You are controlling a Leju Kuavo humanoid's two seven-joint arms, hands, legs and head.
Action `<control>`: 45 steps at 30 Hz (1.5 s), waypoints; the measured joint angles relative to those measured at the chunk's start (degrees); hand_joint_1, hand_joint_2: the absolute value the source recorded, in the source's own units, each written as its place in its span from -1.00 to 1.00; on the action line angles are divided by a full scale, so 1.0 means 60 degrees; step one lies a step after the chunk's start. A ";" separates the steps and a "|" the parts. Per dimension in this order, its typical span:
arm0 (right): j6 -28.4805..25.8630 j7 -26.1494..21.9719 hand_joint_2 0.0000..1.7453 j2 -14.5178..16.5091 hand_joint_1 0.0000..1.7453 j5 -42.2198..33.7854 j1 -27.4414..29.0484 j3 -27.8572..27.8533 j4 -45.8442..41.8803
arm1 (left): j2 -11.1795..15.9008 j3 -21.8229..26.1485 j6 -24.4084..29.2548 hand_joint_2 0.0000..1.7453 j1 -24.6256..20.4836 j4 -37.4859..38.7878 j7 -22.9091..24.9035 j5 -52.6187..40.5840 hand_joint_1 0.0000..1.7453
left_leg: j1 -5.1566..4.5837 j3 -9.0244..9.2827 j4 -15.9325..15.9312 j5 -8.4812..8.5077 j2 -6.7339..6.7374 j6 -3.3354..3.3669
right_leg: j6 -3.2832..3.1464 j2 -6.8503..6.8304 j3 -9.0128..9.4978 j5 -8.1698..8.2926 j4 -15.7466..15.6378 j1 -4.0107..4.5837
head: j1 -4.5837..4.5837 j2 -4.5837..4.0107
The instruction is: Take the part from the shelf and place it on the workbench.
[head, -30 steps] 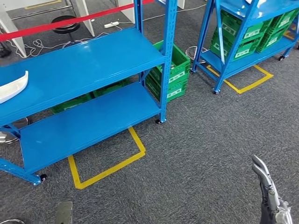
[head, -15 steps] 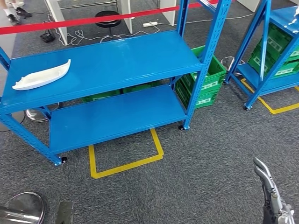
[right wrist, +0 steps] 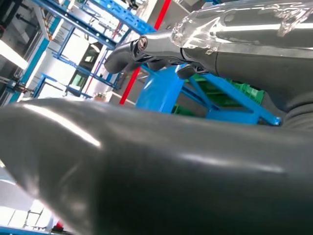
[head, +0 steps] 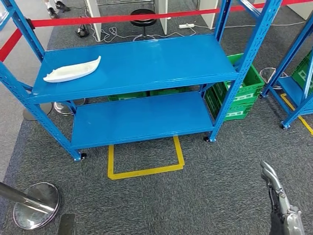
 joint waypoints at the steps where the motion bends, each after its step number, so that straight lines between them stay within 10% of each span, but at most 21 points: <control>1: -0.0001 -0.0023 -1.00 0.0000 -1.00 -0.0058 -0.0003 0.0000 0.0013 | 0.0001 0.0010 0.0001 -1.00 -0.0017 0.0042 -0.0040 0.0005 -1.00 | -0.0015 0.0065 -0.0138 -0.0091 0.0030 0.0063 | 0.0072 -0.0012 0.0075 0.0006 -0.0003 0.0010 | 0.0004 0.0000; 5: -0.0002 -0.0049 -1.00 -0.0005 -1.00 -0.0146 -0.0020 -0.0008 0.0058 | -0.0005 0.0044 0.0004 -1.00 -0.0036 0.0167 -0.0100 0.0021 -1.00 | 0.0074 0.0389 -0.0247 -0.0173 -0.0072 0.0261 | 0.0290 0.0219 -0.0039 -0.0098 0.0562 -0.0024 | 0.0063 -0.0003; 10: -0.0003 -0.0054 -1.00 -0.0005 -1.00 -0.0182 -0.0004 -0.0008 0.0128 | -0.0022 0.0076 0.0003 -1.00 -0.0074 0.0285 -0.0127 0.0023 -1.00 | 0.0100 0.0901 -0.0260 -0.0613 -0.0199 0.0309 | 0.0362 0.0482 -0.1960 -0.0792 0.2731 -0.0021 | 0.0159 -0.0004; 15: -0.0002 -0.0080 -1.00 -0.0005 -1.00 -0.0252 -0.0025 -0.0001 0.0164 | -0.0039 0.0128 -0.0011 -1.00 -0.0067 0.0360 -0.0130 0.0006 -1.00 | 0.0100 0.1786 -0.0311 -0.1391 -0.0173 0.0115 | 0.0216 0.0206 -0.1777 0.0913 0.0832 0.0007 | 0.0195 -0.0002; 17: -0.0002 -0.0092 -1.00 -0.0005 -1.00 -0.0278 -0.0032 -0.0001 0.0177 | -0.0037 0.0143 -0.0017 -1.00 -0.0086 0.0370 -0.0134 0.0002 -1.00 | 0.0060 0.1939 -0.0328 -0.1425 -0.0118 -0.0016 | 0.0016 0.0265 -0.1660 0.0987 0.0772 0.0018 | 0.0189 -0.0001; 21: -0.0003 -0.0107 -1.00 -0.0006 -1.00 -0.0282 -0.0015 -0.0001 0.0173 | -0.0040 0.0149 -0.0020 -1.00 -0.0170 0.0381 -0.0142 -0.0001 -1.00 | 0.0070 0.0628 0.1777 -0.0766 -0.0114 -0.0219 | -0.0197 0.0504 -0.1199 0.0780 0.0449 -0.0067 | 0.0148 0.0000; 23: -0.0003 -0.0108 -1.00 -0.0006 -1.00 -0.0282 -0.0016 -0.0001 0.0173 | -0.0022 0.0149 -0.0099 -1.00 -0.0143 0.0397 -0.0144 -0.0038 -1.00 | 0.0092 -0.0233 0.2611 -0.1381 -0.0119 -0.0262 | -0.0240 0.0629 -0.0833 0.0624 0.0235 -0.0071 | 0.0137 0.0000; 26: -0.0001 -0.0111 -1.00 -0.0007 -1.00 -0.0238 -0.0013 0.0003 0.0176 | 0.0157 0.0161 -0.0541 -1.00 -0.0006 0.0410 -0.0157 -0.0145 -1.00 | 0.0101 -0.0861 0.2388 -0.2311 -0.0129 -0.0251 | -0.0231 0.0885 -0.0167 0.0291 0.0012 -0.0073 | 0.0139 0.0000; 27: 0.0000 -0.0112 -1.00 -0.0007 -1.00 -0.0215 -0.0011 0.0005 0.0177 | 0.0224 0.0180 -0.0700 -1.00 0.0067 0.0410 -0.0161 -0.0191 -1.00 | 0.0103 -0.0921 0.1998 -0.2071 -0.0159 -0.0243 | -0.0211 0.0976 0.0059 0.0146 -0.0021 -0.0075 | 0.0140 0.0000; 31: 0.0001 -0.0145 -1.00 0.0000 -1.00 -0.0250 0.0037 -0.0004 0.0183 | 0.0291 0.0413 -0.1096 -1.00 0.0361 0.0393 -0.0167 -0.0624 -1.00 | 0.0122 -0.0988 0.0233 0.0388 -0.0532 -0.0131 | -0.0058 0.1318 0.0641 -0.0458 -0.0043 -0.0067 | 0.0109 -0.0003; 35: -0.0003 -0.0270 -1.00 0.0045 -1.00 -0.0468 0.0154 -0.0171 0.0178 | 0.0195 0.0816 -0.1291 -1.00 0.0314 0.0289 -0.0219 -0.1087 -1.00 | 0.0106 -0.0497 0.0047 0.0461 -0.0414 0.0150 | 0.0155 0.1100 0.0788 -0.0459 0.0398 -0.0058 | 0.0146 -0.0006; 39: -0.0003 -0.0343 -1.00 0.0182 -1.00 -0.0756 0.0282 -0.0470 0.0200 | 0.0023 0.1183 -0.1423 -1.00 0.0347 0.0239 -0.0264 -0.1337 -1.00 | 0.0087 -0.0086 0.0042 0.0082 -0.0324 0.0293 | 0.0198 0.0596 -0.0793 -0.1383 0.2552 0.0008 | 0.0241 -0.0004; 41: -0.0003 -0.0315 -1.00 0.0233 -1.00 -0.0890 0.0351 -0.0585 0.0249 | -0.0045 0.1352 -0.1512 -1.00 0.0382 0.0197 -0.0278 -0.1453 -1.00 | 0.0077 0.0204 0.0038 -0.0167 -0.0322 0.0321 | 0.0167 0.0591 -0.1258 -0.1753 0.2567 0.0043 | 0.0252 -0.0004; 42: -0.0003 -0.0287 -1.00 0.0241 -1.00 -0.0941 0.0378 -0.0619 0.0284 | -0.0077 0.1431 -0.1567 -1.00 0.0399 0.0171 -0.0279 -0.1516 -1.00 | 0.0074 0.0368 0.0034 -0.0294 -0.0326 0.0325 | 0.0136 0.0591 -0.1319 -0.1536 0.2185 0.0068 | 0.0260 -0.0004; 45: -0.0002 -0.0072 -1.00 0.0229 -1.00 -0.1010 0.0474 -0.0667 0.0471 | -0.0200 0.1690 -0.1813 -1.00 0.0459 0.0076 -0.0284 -0.1793 -1.00 | 0.0044 0.0756 0.0039 -0.0658 -0.0344 0.0259 | -0.0018 0.0591 -0.1244 0.0222 0.0774 0.0160 | 0.0256 -0.0004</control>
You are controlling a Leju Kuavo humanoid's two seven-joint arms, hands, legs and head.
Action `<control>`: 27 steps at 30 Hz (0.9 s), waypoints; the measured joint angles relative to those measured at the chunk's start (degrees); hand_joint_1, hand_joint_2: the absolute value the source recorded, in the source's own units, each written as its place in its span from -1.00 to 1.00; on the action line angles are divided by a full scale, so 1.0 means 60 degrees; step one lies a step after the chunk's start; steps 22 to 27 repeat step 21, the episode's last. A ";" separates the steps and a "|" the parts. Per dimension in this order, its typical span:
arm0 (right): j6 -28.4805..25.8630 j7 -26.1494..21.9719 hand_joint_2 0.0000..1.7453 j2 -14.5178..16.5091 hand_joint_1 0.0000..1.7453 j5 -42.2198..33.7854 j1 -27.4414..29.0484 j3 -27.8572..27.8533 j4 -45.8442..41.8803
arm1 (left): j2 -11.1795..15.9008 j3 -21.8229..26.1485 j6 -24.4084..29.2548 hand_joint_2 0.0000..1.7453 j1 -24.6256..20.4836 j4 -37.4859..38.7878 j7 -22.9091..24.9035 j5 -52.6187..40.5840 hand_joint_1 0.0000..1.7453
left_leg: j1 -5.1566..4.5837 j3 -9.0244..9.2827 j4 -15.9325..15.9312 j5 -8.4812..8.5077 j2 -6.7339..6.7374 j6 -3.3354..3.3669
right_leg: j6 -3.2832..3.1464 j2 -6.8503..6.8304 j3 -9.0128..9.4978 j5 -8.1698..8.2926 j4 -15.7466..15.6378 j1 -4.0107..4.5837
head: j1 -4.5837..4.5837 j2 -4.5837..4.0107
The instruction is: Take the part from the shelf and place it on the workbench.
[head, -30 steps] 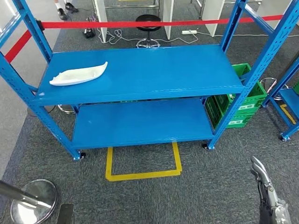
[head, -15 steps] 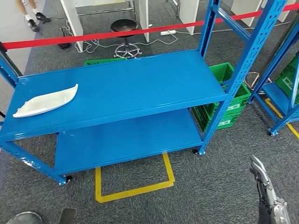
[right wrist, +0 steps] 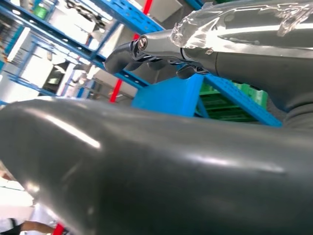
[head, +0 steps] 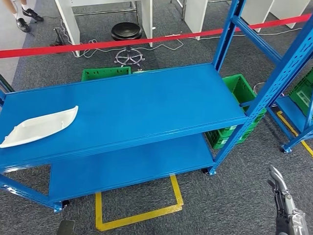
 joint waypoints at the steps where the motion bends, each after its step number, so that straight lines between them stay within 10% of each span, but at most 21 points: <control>1: 0.0000 0.0113 -1.00 -0.0016 -1.00 -0.0027 0.0029 0.0003 0.0093 | -0.0046 0.0110 -0.0107 -1.00 0.0017 -0.0041 -0.0011 -0.0122 -1.00 | -0.0012 0.0057 -0.0014 -0.0082 -0.0005 -0.0044 | -0.0049 0.0009 0.0041 0.0394 -0.0195 0.0021 | -0.0005 0.0000; 15: 0.0000 0.0804 -1.00 -0.0102 -1.00 -0.1981 0.0337 -0.0205 0.2429 | -0.0609 0.1539 -0.0924 -1.00 -0.0020 -0.0469 -0.0209 -0.1062 -1.00 | -0.0050 0.0321 -0.0536 -0.0110 0.0006 -0.0162 | -0.0135 0.0095 0.0194 0.0531 -0.0443 0.0010 | -0.0016 0.0000; 19: 0.0061 0.0683 -1.00 -0.0081 -1.00 -0.3540 0.0363 -0.0272 0.3681 | -0.0854 0.1932 -0.1360 1.00 0.0033 -0.0701 -0.0220 -0.1463 -1.00 | -0.0058 0.0383 -0.0536 -0.0102 0.0009 -0.0184 | -0.0148 0.0095 0.0268 0.0543 -0.0450 -0.0003 | -0.0013 0.0000; 21: 0.0113 0.0532 -0.33 -0.0047 -1.00 -0.4046 0.0366 -0.0273 0.4235 | -0.0961 0.2108 -0.1519 1.00 0.0066 -0.0824 -0.0220 -0.1631 -1.00 | -0.0070 0.0409 -0.0536 -0.0102 0.0010 -0.0183 | -0.0147 0.0095 0.0294 0.0549 -0.0454 -0.0014 | -0.0012 0.0000; 27: 0.0113 0.0532 -0.33 -0.0047 -1.00 -0.4046 0.0366 -0.0273 0.4235 | -0.0961 0.2108 -0.1519 1.00 0.0066 -0.0824 -0.0220 -0.1631 -1.00 | -0.0070 0.0409 -0.0536 -0.0102 0.0010 -0.0183 | -0.0147 0.0095 0.0294 0.0549 -0.0454 -0.0014 | -0.0012 0.0000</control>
